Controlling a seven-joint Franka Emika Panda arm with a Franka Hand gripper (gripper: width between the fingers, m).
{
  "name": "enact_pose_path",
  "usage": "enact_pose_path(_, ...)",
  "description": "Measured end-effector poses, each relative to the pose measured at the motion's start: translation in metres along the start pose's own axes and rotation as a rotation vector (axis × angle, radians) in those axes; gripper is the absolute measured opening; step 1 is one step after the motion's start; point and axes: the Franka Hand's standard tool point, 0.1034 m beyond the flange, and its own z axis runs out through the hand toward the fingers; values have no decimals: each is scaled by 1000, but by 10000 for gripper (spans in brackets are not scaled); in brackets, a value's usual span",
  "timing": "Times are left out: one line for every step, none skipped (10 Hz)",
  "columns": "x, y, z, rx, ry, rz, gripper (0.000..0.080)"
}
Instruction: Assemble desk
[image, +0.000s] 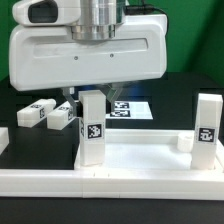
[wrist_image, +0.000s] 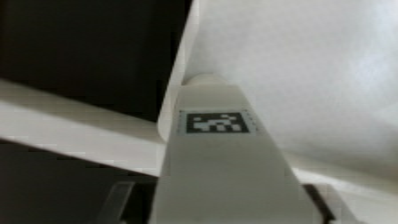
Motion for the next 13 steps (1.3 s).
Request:
enact_pose_path(0,0,0,0,0,59,288)
enact_pose_path(0,0,0,0,0,107,288)
enact_pose_path(0,0,0,1,0,193,288)
enact_pose_path(0,0,0,1,0,260,289)
enact_pose_path(0,0,0,1,0,304,289)
enact_pose_path(0,-1,0,2,0,392,290)
enact_pose_path(0,-1,0,2,0,456,290)
enact_pose_path(-1,-1,1,7,0,539,290)
enact_pose_path(-1,-1,1,20,0,643,290)
enact_pose_path(-1,-1,2,30,-1,716,290)
enact_pose_path(-1,-2,2,40,-2,787,290)
enact_pose_path(-1,-1,2,48,-4,895,290)
enact_pose_path(-1,-1,2,48,-5,972,290)
